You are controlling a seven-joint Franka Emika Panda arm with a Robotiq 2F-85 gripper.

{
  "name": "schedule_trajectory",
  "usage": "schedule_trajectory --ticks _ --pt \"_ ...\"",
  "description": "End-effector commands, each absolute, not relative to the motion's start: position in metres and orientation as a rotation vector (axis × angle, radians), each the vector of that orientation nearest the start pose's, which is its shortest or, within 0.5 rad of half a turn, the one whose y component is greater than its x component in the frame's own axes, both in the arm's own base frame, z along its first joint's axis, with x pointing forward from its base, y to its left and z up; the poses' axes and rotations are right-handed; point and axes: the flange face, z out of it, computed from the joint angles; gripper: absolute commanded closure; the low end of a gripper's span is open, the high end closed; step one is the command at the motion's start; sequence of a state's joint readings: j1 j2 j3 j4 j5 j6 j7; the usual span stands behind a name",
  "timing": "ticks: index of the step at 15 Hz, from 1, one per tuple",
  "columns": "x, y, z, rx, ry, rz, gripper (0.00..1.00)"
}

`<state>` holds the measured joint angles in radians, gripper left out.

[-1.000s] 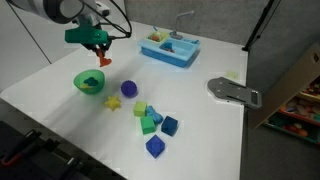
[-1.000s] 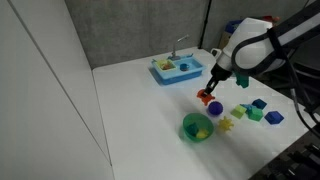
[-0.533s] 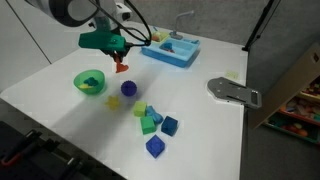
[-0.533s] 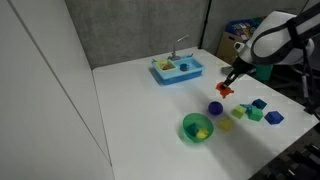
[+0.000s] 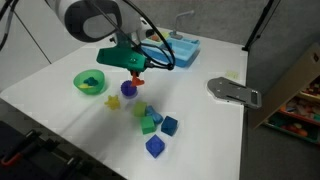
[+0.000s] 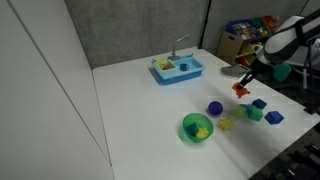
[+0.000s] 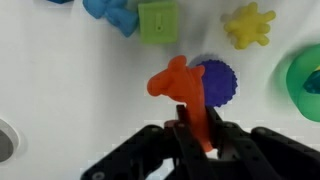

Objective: Put the orange toy on top of the yellow block then put the purple ball in the green bowl

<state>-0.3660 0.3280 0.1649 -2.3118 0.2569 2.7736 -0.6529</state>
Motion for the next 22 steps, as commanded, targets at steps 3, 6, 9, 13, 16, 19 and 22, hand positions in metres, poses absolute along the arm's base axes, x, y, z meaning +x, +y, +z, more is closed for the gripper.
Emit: schedule_trajectory --ticks 3,6,9,13,16,19,22 --pt "0.511 -0.144 0.194 -2.989 -0.273 -0.307 0.94" --pt "0.507 -0.129 0.201 -2.915 -0.296 -0.360 0.94" --pt "0.510 -0.136 0.190 -2.944 -0.264 -0.307 0.82" --pt "0.509 -0.139 0.188 -2.948 -0.260 -0.302 0.82" --pt "0.508 -0.141 0.184 -2.947 -0.261 -0.307 0.96" --pt "0.506 -0.144 0.181 -2.942 -0.260 -0.309 0.95" --pt "0.503 -0.146 0.178 -2.933 -0.285 -0.327 0.95"
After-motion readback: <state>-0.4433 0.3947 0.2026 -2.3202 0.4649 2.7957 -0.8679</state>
